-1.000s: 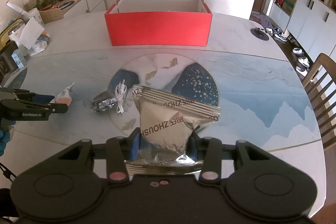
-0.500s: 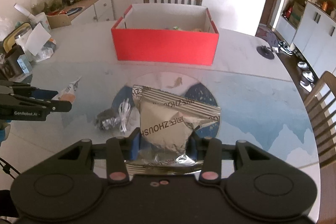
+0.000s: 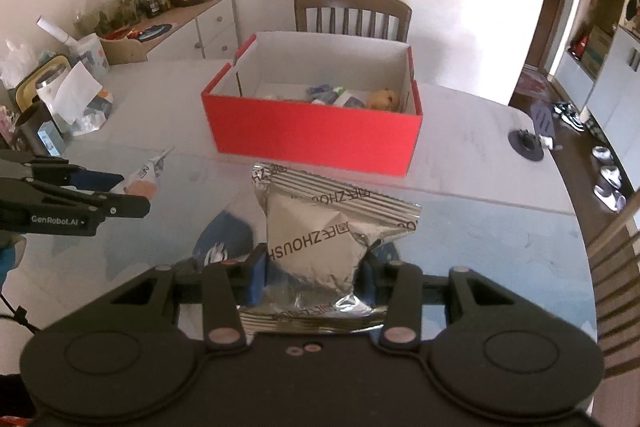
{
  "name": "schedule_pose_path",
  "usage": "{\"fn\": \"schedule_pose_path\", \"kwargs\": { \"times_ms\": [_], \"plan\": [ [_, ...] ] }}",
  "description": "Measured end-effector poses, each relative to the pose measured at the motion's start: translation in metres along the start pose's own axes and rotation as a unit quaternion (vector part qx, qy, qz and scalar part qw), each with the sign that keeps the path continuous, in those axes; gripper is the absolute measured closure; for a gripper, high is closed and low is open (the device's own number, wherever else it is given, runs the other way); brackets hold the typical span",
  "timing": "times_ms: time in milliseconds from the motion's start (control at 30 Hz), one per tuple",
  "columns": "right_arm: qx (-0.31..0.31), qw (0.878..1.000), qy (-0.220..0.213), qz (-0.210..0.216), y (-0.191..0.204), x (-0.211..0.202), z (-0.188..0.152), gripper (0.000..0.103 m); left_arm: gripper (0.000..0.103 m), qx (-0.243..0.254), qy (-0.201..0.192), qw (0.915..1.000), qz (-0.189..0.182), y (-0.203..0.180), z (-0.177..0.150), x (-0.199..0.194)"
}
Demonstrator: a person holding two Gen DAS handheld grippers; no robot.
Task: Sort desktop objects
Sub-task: 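Carry the sausage packet and foil bag over the red box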
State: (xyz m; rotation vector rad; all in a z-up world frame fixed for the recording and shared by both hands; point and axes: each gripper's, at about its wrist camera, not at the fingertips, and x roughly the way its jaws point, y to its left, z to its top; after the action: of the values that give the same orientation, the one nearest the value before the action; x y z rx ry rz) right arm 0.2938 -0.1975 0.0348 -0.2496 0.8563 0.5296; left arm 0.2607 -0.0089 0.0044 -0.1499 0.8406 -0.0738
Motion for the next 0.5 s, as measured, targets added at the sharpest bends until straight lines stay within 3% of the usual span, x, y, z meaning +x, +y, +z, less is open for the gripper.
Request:
{"fn": "schedule_pose_path", "kwargs": {
  "times_ms": [500],
  "plan": [
    [-0.038,0.998,-0.016,0.041,-0.032,0.023,0.062,0.059,0.052,-0.002,-0.023,0.9995,0.022,-0.017,0.063,0.015]
  ]
}}
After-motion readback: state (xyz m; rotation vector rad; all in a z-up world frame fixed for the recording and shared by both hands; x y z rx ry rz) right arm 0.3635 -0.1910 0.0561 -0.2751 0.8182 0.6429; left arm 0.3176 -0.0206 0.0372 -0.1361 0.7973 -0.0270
